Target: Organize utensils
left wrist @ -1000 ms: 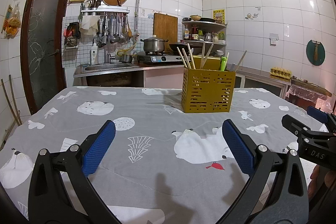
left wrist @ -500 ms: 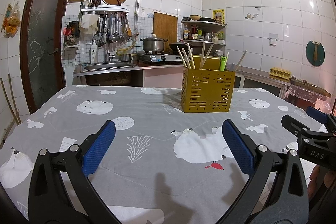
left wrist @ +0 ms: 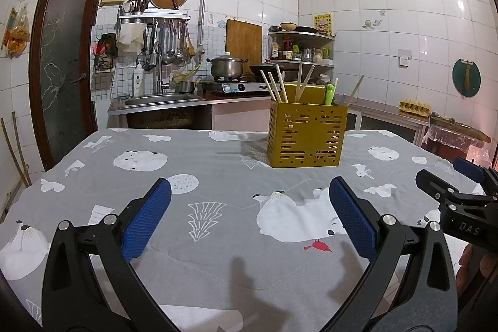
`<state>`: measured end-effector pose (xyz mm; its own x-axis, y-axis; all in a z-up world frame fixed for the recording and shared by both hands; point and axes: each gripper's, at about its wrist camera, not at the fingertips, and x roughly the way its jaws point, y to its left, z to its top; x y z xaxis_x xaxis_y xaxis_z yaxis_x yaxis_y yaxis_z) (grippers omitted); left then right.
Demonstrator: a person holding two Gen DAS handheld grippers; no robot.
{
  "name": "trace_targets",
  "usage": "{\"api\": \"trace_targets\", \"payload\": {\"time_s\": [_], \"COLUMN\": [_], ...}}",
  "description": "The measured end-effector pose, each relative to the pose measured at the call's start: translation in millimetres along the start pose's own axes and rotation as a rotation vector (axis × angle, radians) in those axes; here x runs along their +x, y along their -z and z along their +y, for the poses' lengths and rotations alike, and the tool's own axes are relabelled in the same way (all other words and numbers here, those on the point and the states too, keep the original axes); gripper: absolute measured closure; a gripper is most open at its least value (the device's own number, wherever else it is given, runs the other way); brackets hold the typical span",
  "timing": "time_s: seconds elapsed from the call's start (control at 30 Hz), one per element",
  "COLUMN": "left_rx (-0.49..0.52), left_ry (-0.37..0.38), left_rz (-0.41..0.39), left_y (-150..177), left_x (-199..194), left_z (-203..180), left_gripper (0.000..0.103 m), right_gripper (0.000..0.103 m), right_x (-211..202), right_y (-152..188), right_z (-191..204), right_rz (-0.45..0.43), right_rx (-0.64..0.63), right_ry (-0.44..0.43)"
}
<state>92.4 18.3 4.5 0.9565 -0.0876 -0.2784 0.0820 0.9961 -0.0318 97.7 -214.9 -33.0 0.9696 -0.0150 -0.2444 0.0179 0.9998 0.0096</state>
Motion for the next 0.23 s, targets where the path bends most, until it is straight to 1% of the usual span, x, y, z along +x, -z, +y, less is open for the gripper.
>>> {"api": "trace_targets", "payload": {"time_s": [0.23], "left_rx": [-0.005], "left_ry": [0.007], "left_rz": [0.002], "left_y": [0.2], "left_x": [0.4], "left_z": [1.8], "left_gripper": [0.005], "right_gripper": [0.004], "right_x": [-0.5], "right_y": [0.1], "right_z": [-0.3], "right_rz": [-0.001], "right_rx": [0.001], "right_ry": [0.000]}}
